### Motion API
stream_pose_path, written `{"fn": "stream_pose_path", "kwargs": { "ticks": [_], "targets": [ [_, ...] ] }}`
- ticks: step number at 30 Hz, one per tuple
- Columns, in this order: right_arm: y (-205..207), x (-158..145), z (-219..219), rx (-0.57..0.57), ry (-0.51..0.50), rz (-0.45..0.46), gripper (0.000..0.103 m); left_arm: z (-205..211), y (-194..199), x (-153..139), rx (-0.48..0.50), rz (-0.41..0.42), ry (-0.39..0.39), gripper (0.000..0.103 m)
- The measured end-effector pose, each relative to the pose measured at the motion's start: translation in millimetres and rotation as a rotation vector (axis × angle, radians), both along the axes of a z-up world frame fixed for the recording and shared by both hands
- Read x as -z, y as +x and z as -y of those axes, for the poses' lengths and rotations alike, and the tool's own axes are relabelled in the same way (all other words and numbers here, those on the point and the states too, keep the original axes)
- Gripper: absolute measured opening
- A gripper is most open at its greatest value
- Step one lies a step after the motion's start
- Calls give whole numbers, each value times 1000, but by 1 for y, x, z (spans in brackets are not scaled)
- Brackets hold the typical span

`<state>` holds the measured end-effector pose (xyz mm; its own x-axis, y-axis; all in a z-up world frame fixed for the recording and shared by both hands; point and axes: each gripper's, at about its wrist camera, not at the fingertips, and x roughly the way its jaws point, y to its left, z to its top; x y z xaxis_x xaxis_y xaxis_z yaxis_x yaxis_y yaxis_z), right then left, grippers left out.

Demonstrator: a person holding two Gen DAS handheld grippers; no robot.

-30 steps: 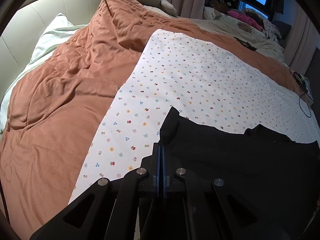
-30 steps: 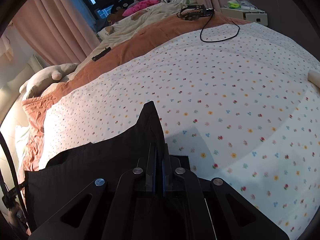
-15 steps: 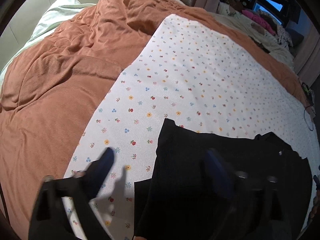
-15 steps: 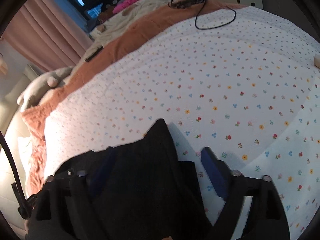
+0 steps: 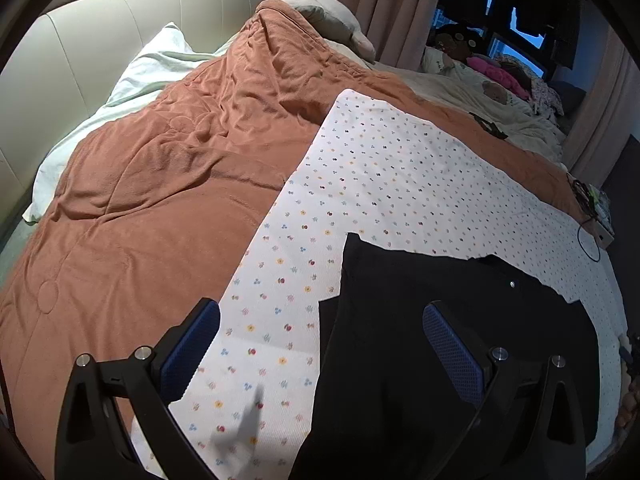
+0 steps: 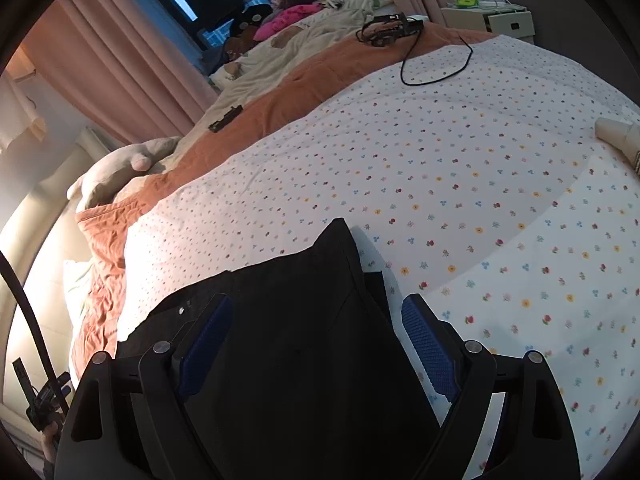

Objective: Fold large clothes

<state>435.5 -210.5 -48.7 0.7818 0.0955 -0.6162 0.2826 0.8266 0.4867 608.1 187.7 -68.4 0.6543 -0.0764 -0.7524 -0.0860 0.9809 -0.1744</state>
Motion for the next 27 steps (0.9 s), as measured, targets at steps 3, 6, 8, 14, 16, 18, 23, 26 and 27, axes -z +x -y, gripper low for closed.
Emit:
{"fn": "stream_pose_path", "kwargs": {
  "ticks": [3,6,8,14,16,18,23,26,27],
  "targets": [
    [-21,-2,-2,-8,-6,4,86,-5,-28,-3,11,8,-10,103],
    [-40,-3,-8,-17,-17,0,86,-9,-54,-1,10,1,-21,103],
    [-52,-4,-13,-25,-30,0,86,-10,-70,3,15,-3,-32,103],
    [-78,-8,-37,-68,-37,7,86,-14,-112,19,11,-20,-71,103],
    [-88,-8,-49,-88,-50,8,86,-16,-125,24,9,-21,-92,103],
    [-93,-8,-62,-114,-68,6,86,-17,-137,31,8,-26,-115,103],
    [-107,-4,-97,-194,-116,-4,86,-18,-165,44,6,-39,-168,103],
    [-114,-3,-117,-251,-140,0,86,-20,-180,52,2,-45,-213,103],
    [-116,-2,-125,-270,-144,1,86,-20,-185,55,3,-49,-231,103]
  ]
}}
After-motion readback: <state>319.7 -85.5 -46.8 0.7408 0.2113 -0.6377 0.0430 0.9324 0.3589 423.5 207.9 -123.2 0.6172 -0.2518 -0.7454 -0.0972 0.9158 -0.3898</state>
